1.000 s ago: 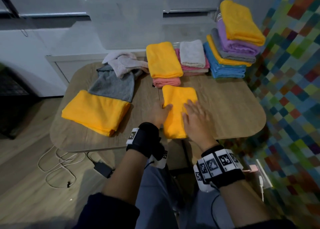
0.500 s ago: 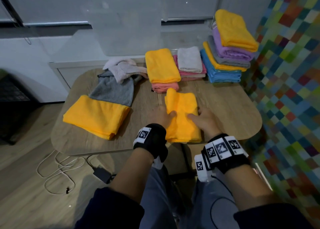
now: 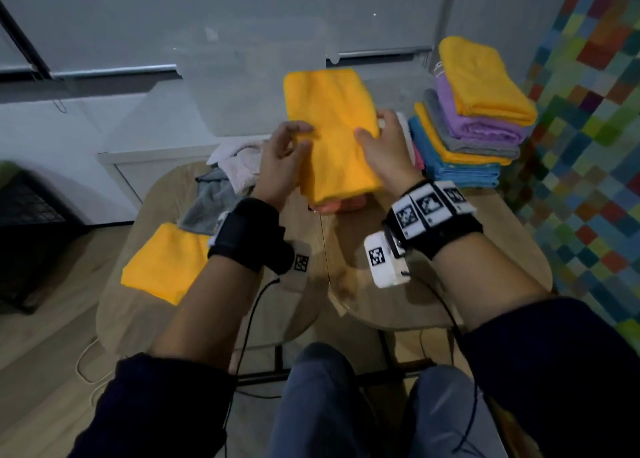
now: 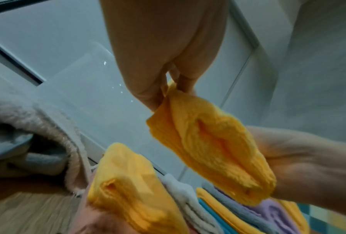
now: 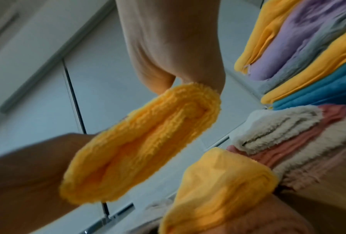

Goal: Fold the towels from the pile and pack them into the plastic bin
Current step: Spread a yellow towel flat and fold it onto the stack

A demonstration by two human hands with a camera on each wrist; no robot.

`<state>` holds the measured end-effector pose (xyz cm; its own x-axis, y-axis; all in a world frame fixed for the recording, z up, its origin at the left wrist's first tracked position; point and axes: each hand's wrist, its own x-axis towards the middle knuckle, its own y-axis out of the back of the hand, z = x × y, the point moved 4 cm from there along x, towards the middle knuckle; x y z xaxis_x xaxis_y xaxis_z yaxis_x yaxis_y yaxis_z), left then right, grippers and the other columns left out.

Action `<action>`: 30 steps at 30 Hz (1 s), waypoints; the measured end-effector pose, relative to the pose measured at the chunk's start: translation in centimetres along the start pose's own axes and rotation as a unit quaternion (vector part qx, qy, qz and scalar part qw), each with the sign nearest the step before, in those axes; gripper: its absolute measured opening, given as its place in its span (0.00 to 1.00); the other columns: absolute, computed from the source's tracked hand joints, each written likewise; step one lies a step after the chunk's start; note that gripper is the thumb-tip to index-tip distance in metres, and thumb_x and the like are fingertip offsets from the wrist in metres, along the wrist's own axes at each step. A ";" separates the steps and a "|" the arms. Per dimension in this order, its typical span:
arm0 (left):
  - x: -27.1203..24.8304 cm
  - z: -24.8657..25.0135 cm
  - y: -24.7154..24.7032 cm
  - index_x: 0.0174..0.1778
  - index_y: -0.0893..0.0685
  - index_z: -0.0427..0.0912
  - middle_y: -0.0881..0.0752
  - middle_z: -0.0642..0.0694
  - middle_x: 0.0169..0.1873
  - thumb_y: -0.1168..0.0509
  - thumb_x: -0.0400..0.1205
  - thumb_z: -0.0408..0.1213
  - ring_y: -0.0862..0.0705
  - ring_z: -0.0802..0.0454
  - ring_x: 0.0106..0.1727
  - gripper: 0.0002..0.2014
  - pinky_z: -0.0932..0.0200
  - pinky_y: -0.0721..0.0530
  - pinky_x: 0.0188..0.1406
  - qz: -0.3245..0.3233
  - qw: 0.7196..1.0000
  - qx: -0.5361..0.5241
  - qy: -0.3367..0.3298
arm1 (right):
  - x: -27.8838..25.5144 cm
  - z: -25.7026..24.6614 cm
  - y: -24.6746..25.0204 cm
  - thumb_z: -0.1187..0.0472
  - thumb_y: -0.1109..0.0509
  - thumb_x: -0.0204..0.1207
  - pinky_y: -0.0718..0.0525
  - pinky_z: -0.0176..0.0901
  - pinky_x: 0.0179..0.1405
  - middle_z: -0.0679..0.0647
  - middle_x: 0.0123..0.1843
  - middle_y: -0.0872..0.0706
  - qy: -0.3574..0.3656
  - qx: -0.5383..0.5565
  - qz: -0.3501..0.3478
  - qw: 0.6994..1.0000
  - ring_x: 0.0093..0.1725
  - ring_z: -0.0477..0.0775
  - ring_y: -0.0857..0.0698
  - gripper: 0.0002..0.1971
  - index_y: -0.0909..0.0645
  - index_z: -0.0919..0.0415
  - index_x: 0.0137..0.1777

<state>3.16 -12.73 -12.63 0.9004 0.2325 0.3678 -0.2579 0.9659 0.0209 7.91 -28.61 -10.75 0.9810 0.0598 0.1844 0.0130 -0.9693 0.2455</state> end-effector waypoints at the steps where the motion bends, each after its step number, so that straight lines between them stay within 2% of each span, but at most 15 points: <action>1: 1.3 -0.4 0.1 0.53 0.21 0.44 0.19 0.45 0.53 0.39 0.82 0.28 0.22 0.57 0.47 0.08 0.66 0.21 0.43 0.010 1.000 0.004 0.002 | 1.2 -0.2 -0.5 0.63 0.39 0.82 0.25 0.37 0.39 0.52 0.56 0.25 0.012 -0.001 0.000 1.000 0.51 0.49 0.23 0.19 0.34 0.63 0.71; 3: 3.4 -1.4 0.1 0.62 0.20 0.38 0.19 0.41 0.61 0.41 0.83 0.26 0.21 0.54 0.57 0.13 0.69 0.20 0.52 0.035 0.999 0.027 0.007 | 3.5 0.4 -1.8 0.64 0.39 0.82 0.21 0.39 0.43 0.53 0.55 0.23 0.022 -0.013 -0.001 1.000 0.51 0.51 0.21 0.20 0.35 0.61 0.72; 5: 5.0 -3.0 -0.1 0.67 0.23 0.36 0.22 0.40 0.67 0.41 0.83 0.26 0.23 0.51 0.64 0.16 0.71 0.21 0.55 0.043 0.997 0.056 0.028 | 5.4 1.6 -2.7 0.64 0.39 0.82 0.21 0.46 0.53 0.58 0.60 0.21 0.014 -0.028 -0.002 1.000 0.57 0.57 0.19 0.20 0.36 0.60 0.73; 7: 5.9 -5.2 -0.2 0.70 0.26 0.36 0.23 0.39 0.66 0.40 0.83 0.27 0.23 0.47 0.64 0.18 0.71 0.21 0.49 0.041 0.993 0.075 0.076 | 6.7 3.2 -3.4 0.64 0.39 0.82 0.25 0.47 0.60 0.61 0.68 0.24 -0.002 -0.053 -0.014 0.999 0.66 0.61 0.23 0.22 0.38 0.61 0.75; 9: 6.2 -7.4 -0.3 0.71 0.28 0.37 0.23 0.37 0.64 0.39 0.82 0.28 0.22 0.44 0.59 0.19 0.65 0.24 0.46 0.034 0.984 0.122 0.126 | 7.1 4.5 -4.0 0.65 0.37 0.82 0.30 0.47 0.66 0.63 0.75 0.30 0.002 -0.127 -0.024 0.992 0.73 0.62 0.29 0.27 0.43 0.64 0.78; 11: 6.3 -9.1 -0.6 0.70 0.28 0.35 0.22 0.36 0.59 0.38 0.82 0.30 0.24 0.46 0.53 0.19 0.64 0.27 0.44 0.018 0.970 0.198 0.140 | 6.6 4.8 -4.6 0.68 0.37 0.80 0.34 0.49 0.71 0.64 0.78 0.36 0.078 -0.239 0.002 0.968 0.76 0.65 0.34 0.29 0.42 0.66 0.79; 12: 6.4 -9.5 -0.8 0.70 0.27 0.35 0.22 0.35 0.59 0.38 0.82 0.30 0.23 0.45 0.54 0.19 0.62 0.27 0.47 0.009 0.964 0.229 0.134 | 6.2 4.8 -5.2 0.69 0.38 0.80 0.37 0.50 0.74 0.65 0.79 0.39 0.130 -0.299 0.003 0.945 0.78 0.65 0.38 0.28 0.41 0.67 0.78; 14: 6.5 -9.7 -1.1 0.71 0.28 0.36 0.21 0.34 0.64 0.38 0.82 0.30 0.22 0.40 0.60 0.20 0.57 0.26 0.55 -0.004 0.955 0.272 0.118 | 5.8 5.7 -6.8 0.66 0.43 0.82 0.45 0.51 0.79 0.63 0.82 0.43 0.185 -0.400 -0.063 0.895 0.82 0.62 0.45 0.24 0.39 0.67 0.78; 16: 6.4 -9.6 -1.1 0.73 0.30 0.37 0.22 0.35 0.66 0.39 0.83 0.32 0.22 0.39 0.64 0.21 0.56 0.28 0.59 -0.016 0.944 0.307 0.118 | 5.4 7.7 -7.6 0.60 0.48 0.86 0.50 0.52 0.80 0.61 0.84 0.45 0.147 -0.443 -0.165 0.869 0.83 0.59 0.48 0.24 0.42 0.66 0.80; 18: 6.1 -9.4 -1.0 0.75 0.33 0.38 0.24 0.35 0.69 0.39 0.83 0.34 0.23 0.40 0.67 0.23 0.56 0.28 0.61 -0.032 0.937 0.326 0.124 | 5.0 9.0 -7.5 0.57 0.53 0.87 0.53 0.52 0.81 0.59 0.85 0.48 0.116 -0.449 -0.217 0.859 0.84 0.58 0.50 0.25 0.46 0.65 0.82; 21: 5.1 -8.6 0.0 0.73 0.32 0.37 0.23 0.35 0.68 0.38 0.82 0.33 0.22 0.39 0.67 0.23 0.48 0.22 0.64 -0.024 0.937 0.319 0.139 | 4.8 9.1 -7.5 0.55 0.56 0.88 0.54 0.52 0.82 0.58 0.85 0.52 0.106 -0.472 -0.235 0.843 0.84 0.57 0.53 0.26 0.50 0.64 0.83; 23: 3.9 -7.8 1.3 0.68 0.27 0.35 0.20 0.35 0.65 0.38 0.81 0.32 0.19 0.38 0.63 0.19 0.42 0.18 0.58 -0.008 0.941 0.299 0.156 | 4.9 8.5 -7.4 0.54 0.56 0.88 0.54 0.53 0.81 0.58 0.85 0.54 0.079 -0.486 -0.258 0.831 0.84 0.57 0.54 0.27 0.52 0.64 0.83; 25: 2.4 -6.9 3.1 0.63 0.22 0.35 0.18 0.35 0.61 0.38 0.81 0.31 0.18 0.40 0.60 0.15 0.45 0.17 0.57 -0.010 0.928 0.337 0.156 | 4.4 7.2 -7.1 0.53 0.55 0.88 0.54 0.54 0.81 0.58 0.85 0.55 0.058 -0.480 -0.268 0.833 0.84 0.58 0.55 0.28 0.53 0.64 0.83; 27: 0.6 -6.0 4.9 0.58 0.17 0.35 0.15 0.36 0.57 0.37 0.81 0.34 0.18 0.41 0.59 0.11 0.52 0.19 0.58 -0.016 0.910 0.386 0.148 | 3.2 5.4 -6.9 0.53 0.52 0.87 0.54 0.55 0.81 0.59 0.85 0.54 0.069 -0.474 -0.253 0.841 0.84 0.59 0.55 0.28 0.52 0.65 0.83; 30: -2.3 -4.3 6.9 0.56 0.15 0.35 0.15 0.37 0.56 0.38 0.82 0.33 0.18 0.42 0.59 0.11 0.55 0.24 0.56 -0.040 0.889 0.425 0.165 | -0.6 2.8 -7.4 0.55 0.47 0.86 0.53 0.58 0.81 0.62 0.84 0.45 0.113 -0.452 -0.245 0.850 0.83 0.62 0.48 0.26 0.42 0.66 0.80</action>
<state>0.81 -6.07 -17.28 0.9453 0.3233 0.0437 -0.2342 0.5792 0.7808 7.78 -22.14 -15.40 0.8367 0.5477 0.0027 0.1551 -0.2417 0.9579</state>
